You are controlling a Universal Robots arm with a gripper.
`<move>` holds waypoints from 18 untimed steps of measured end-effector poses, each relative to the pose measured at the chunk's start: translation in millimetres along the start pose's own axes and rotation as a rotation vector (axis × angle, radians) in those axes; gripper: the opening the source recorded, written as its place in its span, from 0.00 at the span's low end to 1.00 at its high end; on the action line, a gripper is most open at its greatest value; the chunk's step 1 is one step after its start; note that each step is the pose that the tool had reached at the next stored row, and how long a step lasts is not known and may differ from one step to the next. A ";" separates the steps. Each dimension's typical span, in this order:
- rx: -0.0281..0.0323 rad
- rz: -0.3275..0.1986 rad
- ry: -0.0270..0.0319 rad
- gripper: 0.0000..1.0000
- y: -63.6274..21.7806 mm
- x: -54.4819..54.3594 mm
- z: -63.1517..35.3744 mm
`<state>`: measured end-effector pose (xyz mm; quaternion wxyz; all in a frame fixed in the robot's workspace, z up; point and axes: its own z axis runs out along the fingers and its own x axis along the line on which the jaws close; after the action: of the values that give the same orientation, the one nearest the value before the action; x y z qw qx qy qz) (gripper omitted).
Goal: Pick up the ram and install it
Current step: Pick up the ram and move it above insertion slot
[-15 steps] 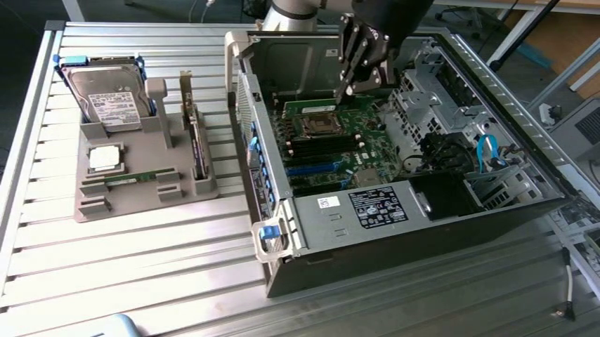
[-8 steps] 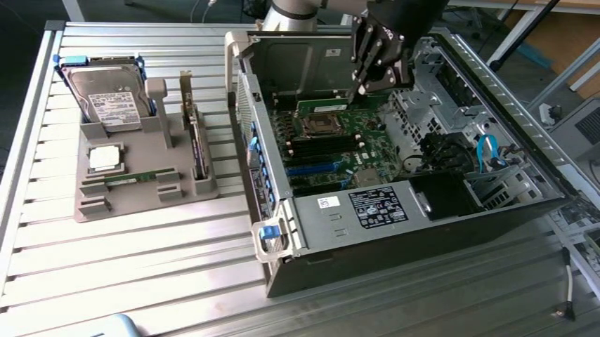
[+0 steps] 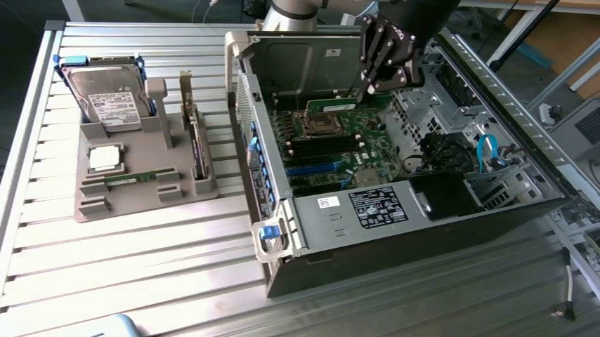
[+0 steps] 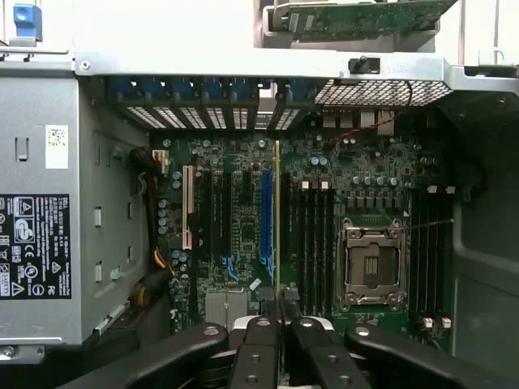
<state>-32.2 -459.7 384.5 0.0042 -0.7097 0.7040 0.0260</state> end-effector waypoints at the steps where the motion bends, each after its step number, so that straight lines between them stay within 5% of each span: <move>1: 0.0000 0.000 0.0000 0.12 -1.3 0.0 -0.1; 18: 0.0000 0.000 0.0000 0.12 -3.1 0.2 4.0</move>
<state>-29.2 -459.7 380.3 0.0042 -0.7097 0.7041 0.0260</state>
